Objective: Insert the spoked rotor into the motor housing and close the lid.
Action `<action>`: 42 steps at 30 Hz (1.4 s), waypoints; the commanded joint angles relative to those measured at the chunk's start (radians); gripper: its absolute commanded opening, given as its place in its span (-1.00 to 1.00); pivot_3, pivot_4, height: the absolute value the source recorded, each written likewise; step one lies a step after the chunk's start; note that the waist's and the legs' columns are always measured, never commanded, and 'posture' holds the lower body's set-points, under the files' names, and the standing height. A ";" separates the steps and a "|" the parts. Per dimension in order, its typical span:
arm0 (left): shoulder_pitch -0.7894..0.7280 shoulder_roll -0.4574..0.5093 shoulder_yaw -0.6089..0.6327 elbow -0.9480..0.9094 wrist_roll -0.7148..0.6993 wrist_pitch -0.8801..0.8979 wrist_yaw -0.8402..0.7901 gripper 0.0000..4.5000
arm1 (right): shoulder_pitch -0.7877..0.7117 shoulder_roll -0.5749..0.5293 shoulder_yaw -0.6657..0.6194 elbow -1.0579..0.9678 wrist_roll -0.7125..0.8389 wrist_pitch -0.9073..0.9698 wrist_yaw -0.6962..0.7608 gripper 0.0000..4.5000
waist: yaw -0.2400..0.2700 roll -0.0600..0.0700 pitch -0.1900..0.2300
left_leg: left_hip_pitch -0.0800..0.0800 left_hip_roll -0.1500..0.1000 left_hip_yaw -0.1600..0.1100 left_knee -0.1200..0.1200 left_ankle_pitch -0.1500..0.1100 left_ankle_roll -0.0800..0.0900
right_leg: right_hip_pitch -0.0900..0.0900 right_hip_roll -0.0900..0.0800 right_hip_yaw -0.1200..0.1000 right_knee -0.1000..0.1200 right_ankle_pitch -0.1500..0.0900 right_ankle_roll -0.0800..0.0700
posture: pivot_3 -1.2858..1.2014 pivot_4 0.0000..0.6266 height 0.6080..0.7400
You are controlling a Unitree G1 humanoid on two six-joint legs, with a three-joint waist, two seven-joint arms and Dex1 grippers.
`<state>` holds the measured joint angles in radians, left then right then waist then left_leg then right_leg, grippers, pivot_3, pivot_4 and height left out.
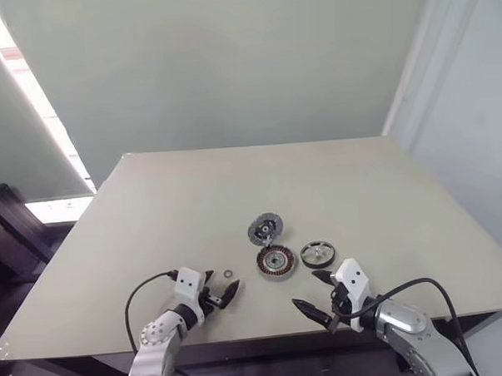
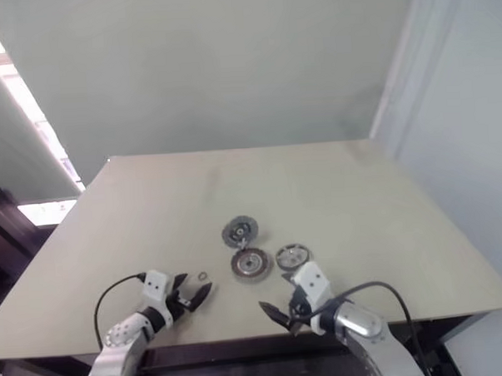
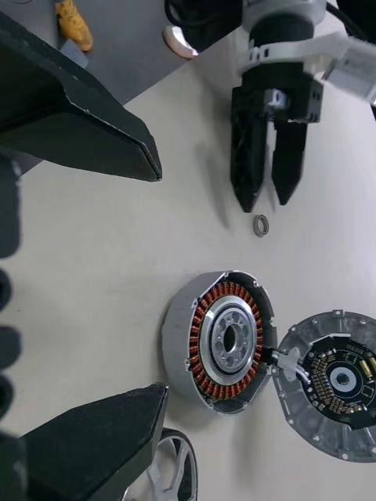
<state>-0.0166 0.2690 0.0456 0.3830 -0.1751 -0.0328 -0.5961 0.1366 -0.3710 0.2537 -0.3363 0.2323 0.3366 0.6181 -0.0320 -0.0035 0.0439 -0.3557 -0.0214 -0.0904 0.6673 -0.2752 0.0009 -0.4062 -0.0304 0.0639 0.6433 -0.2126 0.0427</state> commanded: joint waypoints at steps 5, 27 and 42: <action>-0.067 -0.008 -0.012 0.043 0.026 -0.048 0.021 0.98 | 0.008 0.004 0.001 -0.057 0.003 -0.013 -0.013 1.00 | 0.006 0.000 0.000 | 0.000 0.000 0.000 0.000 0.000 0.000 | 0.000 0.000 0.000 0.000 0.000 0.000 | 0.03 -1.00 1.00; -0.119 -0.006 -0.024 0.172 0.051 -0.109 0.032 -0.69 | 0.009 -0.004 -0.010 -0.064 0.004 -0.008 -0.017 1.00 | 0.007 0.000 0.000 | 0.011 0.000 0.000 0.000 0.000 0.000 | 0.010 0.000 -0.001 0.000 0.000 0.000 | 0.03 -1.00 1.00; -0.158 0.041 0.023 0.123 -0.068 -0.229 -0.198 -0.84 | 0.009 -0.004 -0.011 -0.058 0.002 -0.017 -0.022 1.00 | 0.006 -0.001 0.001 | 0.012 0.000 -0.002 -0.004 0.000 -0.001 | 0.011 -0.002 -0.004 -0.003 -0.001 0.000 | 0.03 -1.00 1.00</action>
<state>-0.1483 0.3007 0.0570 0.5640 -0.2129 -0.2208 -0.7574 0.1616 -0.3752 0.2565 -0.3595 0.2323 0.3381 0.5989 -0.0257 -0.0049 0.0447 -0.3437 -0.0209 -0.0924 0.6628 -0.2755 0.0004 -0.3948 -0.0325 0.0603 0.6402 -0.2134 0.0428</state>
